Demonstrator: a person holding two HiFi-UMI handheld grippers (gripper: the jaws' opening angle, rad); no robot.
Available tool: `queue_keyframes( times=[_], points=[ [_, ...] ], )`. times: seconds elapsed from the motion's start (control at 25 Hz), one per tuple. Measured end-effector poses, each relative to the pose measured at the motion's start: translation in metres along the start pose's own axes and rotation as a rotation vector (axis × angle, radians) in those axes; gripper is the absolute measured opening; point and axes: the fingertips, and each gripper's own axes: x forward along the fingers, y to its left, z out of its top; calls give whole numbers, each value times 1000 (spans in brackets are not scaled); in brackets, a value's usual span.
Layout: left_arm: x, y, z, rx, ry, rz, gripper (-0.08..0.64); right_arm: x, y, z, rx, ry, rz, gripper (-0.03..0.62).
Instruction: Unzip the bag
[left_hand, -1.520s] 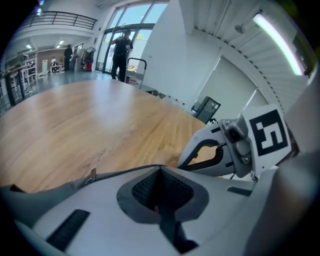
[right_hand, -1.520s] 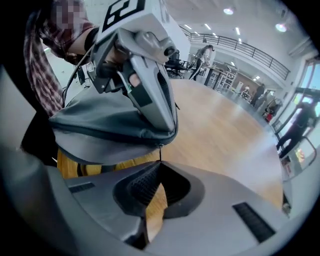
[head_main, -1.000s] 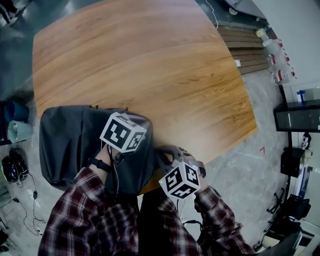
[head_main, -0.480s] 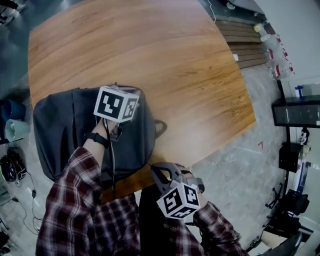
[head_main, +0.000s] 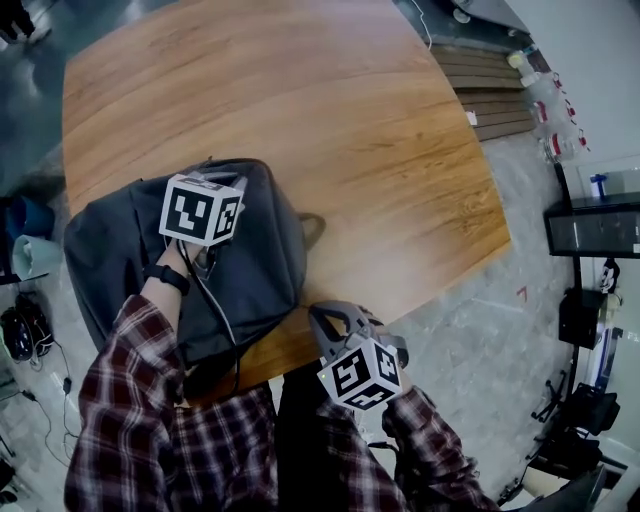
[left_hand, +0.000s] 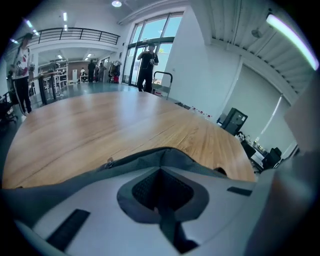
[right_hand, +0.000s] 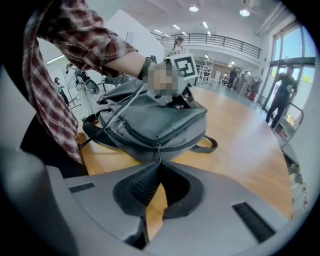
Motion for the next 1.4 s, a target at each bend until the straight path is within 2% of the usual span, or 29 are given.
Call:
queue_keyframes(
  times=[0.24, 0.52, 0.64, 0.72, 0.8, 0.88, 0.96, 1.0, 1.08, 1.28, 1.4],
  points=[
    [-33, 27, -35, 32, 19, 106, 6, 22, -32, 6, -12, -5, -21, 11],
    [-57, 52, -56, -67, -20, 214, 6, 44, -63, 23, -16, -18, -37, 11],
    [-68, 51, -54, -66, -37, 223, 6, 43, -62, 30, -15, -37, -31, 11],
    [-78, 28, -46, -22, -60, 157, 6, 41, -60, 32, 1, -49, -26, 11],
    [-82, -19, -37, 68, -65, 7, 6, 39, -59, 33, 17, -57, -25, 11],
    [-80, -72, -39, 189, -21, -166, 6, 39, -59, 33, 22, -58, -29, 11],
    [-71, -107, -48, 299, 46, -271, 6, 39, -58, 34, 25, -58, -34, 11],
    [-64, -115, -52, 336, 75, -290, 6, 38, -57, 34, 29, -58, -37, 11],
    [-50, -120, -58, 365, 118, -303, 6, 37, -55, 34, 40, -56, -42, 11],
    [-37, -114, -62, 294, 154, -364, 6, 36, -40, 34, 87, -52, -40, 11],
    [-34, -112, -60, 281, 150, -355, 6, 35, -23, 33, 94, -49, -24, 11]
  ],
)
